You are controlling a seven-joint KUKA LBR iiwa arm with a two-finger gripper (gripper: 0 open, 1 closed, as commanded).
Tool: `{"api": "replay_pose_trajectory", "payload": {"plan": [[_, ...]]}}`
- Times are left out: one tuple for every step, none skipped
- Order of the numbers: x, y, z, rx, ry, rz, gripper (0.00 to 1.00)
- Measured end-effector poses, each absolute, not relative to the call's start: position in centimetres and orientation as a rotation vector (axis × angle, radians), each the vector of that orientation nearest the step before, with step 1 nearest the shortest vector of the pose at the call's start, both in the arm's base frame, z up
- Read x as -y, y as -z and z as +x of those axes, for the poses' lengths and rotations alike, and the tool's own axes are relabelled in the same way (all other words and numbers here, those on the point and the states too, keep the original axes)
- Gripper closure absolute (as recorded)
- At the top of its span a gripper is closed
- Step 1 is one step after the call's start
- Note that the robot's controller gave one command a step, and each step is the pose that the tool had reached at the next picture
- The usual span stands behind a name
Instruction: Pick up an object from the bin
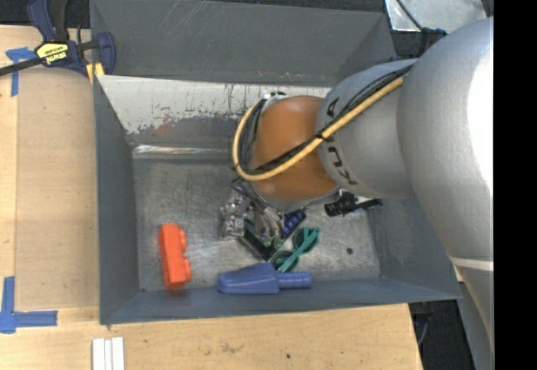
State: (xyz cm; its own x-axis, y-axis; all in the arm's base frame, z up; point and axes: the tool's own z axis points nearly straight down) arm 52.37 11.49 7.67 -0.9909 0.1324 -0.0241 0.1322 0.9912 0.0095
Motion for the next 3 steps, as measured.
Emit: {"api": "replay_pose_trajectory", "payload": {"plan": [[-11.7,-11.4,52.4,-3.138,0.001,0.211,1.00],[-8.1,-14.3,50.7,-3.128,-0.003,0.216,1.00],[-5.5,-18.4,51.9,-3.138,0.002,0.165,1.00]]}}
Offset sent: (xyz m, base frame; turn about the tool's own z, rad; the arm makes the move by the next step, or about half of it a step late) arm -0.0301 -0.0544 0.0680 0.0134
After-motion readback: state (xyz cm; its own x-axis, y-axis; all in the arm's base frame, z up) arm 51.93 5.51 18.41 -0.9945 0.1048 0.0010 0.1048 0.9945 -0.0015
